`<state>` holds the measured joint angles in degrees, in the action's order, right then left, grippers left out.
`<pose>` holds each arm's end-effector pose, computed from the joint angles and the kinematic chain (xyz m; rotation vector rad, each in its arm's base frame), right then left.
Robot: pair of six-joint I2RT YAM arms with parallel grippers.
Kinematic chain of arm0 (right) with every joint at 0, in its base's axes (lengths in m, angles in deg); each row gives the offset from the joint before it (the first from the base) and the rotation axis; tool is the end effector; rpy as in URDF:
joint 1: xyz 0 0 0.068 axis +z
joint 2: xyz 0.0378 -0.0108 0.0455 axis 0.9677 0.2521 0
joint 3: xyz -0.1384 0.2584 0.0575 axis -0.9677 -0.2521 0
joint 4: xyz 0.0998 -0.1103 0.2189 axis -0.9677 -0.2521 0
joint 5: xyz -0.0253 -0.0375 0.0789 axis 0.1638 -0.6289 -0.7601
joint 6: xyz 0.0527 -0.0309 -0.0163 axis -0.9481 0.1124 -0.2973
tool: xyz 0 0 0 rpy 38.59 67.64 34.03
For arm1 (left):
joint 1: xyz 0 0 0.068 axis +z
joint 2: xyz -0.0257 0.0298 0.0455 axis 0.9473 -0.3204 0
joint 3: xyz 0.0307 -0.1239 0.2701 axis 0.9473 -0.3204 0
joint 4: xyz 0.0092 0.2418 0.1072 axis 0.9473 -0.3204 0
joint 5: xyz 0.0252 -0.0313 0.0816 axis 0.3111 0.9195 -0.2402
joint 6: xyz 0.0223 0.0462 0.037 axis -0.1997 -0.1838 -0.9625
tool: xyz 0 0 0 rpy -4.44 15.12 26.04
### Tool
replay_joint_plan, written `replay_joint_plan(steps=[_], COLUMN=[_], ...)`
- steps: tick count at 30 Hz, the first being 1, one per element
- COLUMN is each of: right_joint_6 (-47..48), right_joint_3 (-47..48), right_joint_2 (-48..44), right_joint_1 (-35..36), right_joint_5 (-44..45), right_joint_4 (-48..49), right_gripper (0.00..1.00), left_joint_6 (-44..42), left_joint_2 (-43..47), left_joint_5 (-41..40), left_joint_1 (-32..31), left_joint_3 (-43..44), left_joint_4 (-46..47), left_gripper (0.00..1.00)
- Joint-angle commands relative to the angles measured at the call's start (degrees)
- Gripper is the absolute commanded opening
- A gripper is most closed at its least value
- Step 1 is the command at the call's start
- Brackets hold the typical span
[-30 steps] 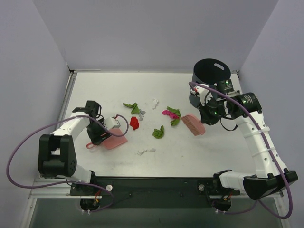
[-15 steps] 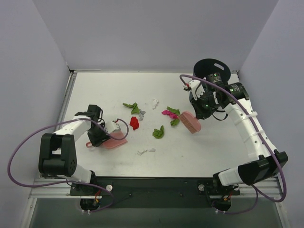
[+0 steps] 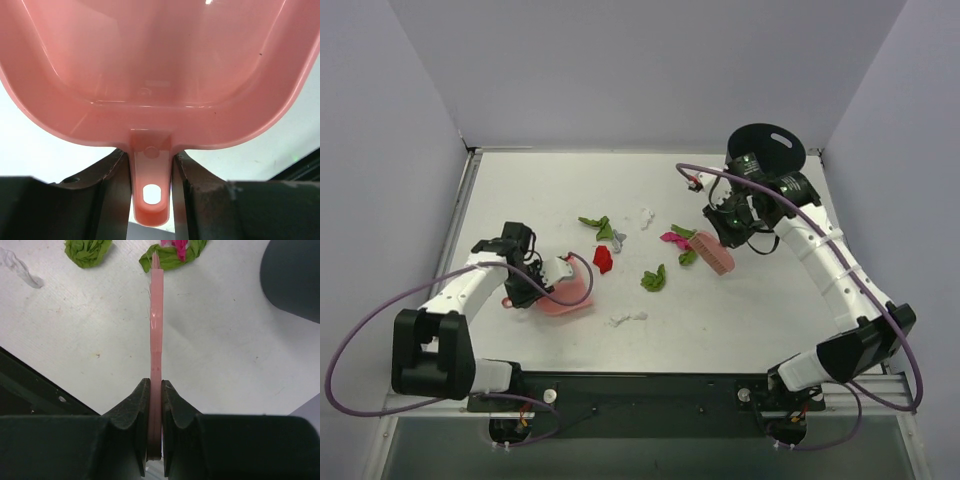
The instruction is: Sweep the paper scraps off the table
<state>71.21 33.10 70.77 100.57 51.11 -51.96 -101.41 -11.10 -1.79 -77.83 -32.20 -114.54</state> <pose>0.2658 0.1357 0.4023 -1.0077 2.2056 0.2913 0.2244 -0.0305 0.1971 1.5855 2.5095 -0.0408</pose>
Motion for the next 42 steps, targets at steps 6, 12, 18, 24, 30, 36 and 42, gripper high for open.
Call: replay_joint_plan(steps=[6,12,18,24,30,36,42], right_joint_6=[-3.2,-3.9,-5.0,-9.9,-16.8,-19.5,-25.4], right_joint_3=[10.4,10.6,10.9,9.4,10.0,11.7,12.9], right_joint_2=[13.4,17.1,19.0,20.7,21.7,24.9,27.6], right_joint_1=[6.7,10.5,13.8,14.4,15.8,18.3,18.5], right_joint_5=[9.1,11.5,14.0,12.2,5.3,2.4,-3.0], right_joint_4=[-0.4,-0.2,0.2,0.1,0.1,0.1,0.6], right_gripper=[0.0,0.0,0.0,0.0,0.0,0.0,0.0], left_joint_6=[-19.6,-18.7,-7.6,1.3,8.6,13.9,17.2], left_joint_2=[12.7,8.1,-0.5,-4.0,-3.6,-6.9,-9.4], left_joint_5=[-1.3,-2.1,-0.8,-3.0,-6.3,-9.1,-7.8], left_joint_1=[-5.1,-11.3,-16.7,-21.2,-25.5,-28.2,-29.6], left_joint_3=[-3.3,-4.7,-1.4,-1.2,-2.1,-0.2,2.5], left_joint_4=[-15.0,-13.8,-10.2,-6.4,-2.4,-2.5,-2.8], left_gripper=[0.0,0.0,0.0,0.0,0.0,0.0,0.0])
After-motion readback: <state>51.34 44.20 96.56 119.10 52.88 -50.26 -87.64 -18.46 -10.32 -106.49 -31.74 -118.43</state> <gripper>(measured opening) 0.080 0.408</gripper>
